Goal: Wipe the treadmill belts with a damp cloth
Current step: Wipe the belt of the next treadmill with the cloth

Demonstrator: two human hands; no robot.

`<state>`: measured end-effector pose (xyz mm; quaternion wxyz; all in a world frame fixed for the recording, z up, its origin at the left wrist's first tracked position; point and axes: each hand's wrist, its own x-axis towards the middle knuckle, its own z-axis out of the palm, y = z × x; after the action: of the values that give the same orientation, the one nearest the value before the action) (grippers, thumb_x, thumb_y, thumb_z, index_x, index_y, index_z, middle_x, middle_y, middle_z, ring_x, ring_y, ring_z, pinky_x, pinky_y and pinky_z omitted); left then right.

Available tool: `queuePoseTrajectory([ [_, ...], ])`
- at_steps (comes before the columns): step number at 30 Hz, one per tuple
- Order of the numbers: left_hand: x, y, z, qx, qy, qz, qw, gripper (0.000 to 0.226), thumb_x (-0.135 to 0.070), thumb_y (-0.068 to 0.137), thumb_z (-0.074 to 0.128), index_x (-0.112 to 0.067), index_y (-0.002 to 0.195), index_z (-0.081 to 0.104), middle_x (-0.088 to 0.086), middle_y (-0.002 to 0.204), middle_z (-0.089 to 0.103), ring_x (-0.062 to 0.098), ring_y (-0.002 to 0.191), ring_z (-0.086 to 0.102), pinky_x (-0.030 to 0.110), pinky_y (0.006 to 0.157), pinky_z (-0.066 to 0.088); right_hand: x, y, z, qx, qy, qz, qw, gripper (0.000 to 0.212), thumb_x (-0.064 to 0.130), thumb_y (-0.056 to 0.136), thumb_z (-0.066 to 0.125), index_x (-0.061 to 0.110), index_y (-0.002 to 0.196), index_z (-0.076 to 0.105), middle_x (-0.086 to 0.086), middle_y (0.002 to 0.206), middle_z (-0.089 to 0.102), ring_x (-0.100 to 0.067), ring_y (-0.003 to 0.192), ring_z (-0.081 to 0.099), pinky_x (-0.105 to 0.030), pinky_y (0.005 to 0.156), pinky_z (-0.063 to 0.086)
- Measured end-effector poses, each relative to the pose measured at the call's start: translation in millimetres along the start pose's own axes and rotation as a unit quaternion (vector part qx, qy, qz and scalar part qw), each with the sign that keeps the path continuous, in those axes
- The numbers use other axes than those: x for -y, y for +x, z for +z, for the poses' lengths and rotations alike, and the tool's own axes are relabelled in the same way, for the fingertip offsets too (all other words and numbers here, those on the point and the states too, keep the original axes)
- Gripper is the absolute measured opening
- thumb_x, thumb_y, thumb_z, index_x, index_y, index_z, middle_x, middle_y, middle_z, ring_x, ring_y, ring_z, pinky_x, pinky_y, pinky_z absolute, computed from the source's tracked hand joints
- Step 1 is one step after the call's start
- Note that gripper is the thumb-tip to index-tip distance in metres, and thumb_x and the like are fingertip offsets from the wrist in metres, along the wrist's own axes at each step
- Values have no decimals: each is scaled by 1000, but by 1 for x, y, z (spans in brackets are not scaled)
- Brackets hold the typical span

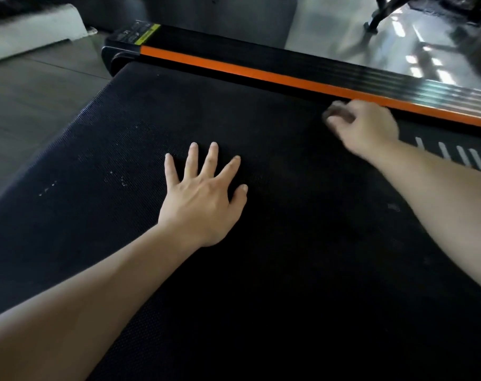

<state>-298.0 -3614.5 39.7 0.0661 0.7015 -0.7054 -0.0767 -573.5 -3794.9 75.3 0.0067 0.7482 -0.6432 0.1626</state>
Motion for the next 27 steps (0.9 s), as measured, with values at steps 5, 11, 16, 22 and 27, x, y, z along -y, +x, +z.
queuePoseTrajectory([
  [5,-2,0,-3,5,0,-7,1000,65,-63,101,20,-40,162,15,2,174,2,32,159,-11,64,123,-9,29,-44,3,11,57,-46,997,29,53,93,61,24,91,62,-2,94,62,-22,84,60,-34,68,43],
  [11,-22,-19,-9,18,-32,-27,999,61,-57,104,31,-36,161,25,3,173,8,30,160,-6,61,125,-7,2,-62,-12,9,30,-9,999,32,55,93,59,24,93,62,0,94,63,-27,91,64,-35,69,45],
  [16,-45,-61,-5,28,-52,-37,998,58,-50,107,31,-34,162,22,4,174,3,26,159,-10,57,125,-11,36,-126,-13,11,84,-85,993,30,54,92,61,26,84,55,4,90,53,-18,80,54,-32,64,38],
  [22,-59,-89,-7,95,-69,-84,989,59,-42,108,30,-38,164,10,2,173,-10,23,158,-19,56,123,-17,30,-194,-33,69,113,-217,967,41,59,89,58,18,81,58,4,81,50,-19,74,54,-30,60,37],
  [27,-58,-92,-13,126,-55,-102,985,59,-44,108,29,-43,163,9,-3,173,-12,20,158,-20,53,124,-17,29,-196,-32,30,90,-68,993,34,55,92,61,22,86,55,-1,88,52,-29,84,60,-34,64,39],
])
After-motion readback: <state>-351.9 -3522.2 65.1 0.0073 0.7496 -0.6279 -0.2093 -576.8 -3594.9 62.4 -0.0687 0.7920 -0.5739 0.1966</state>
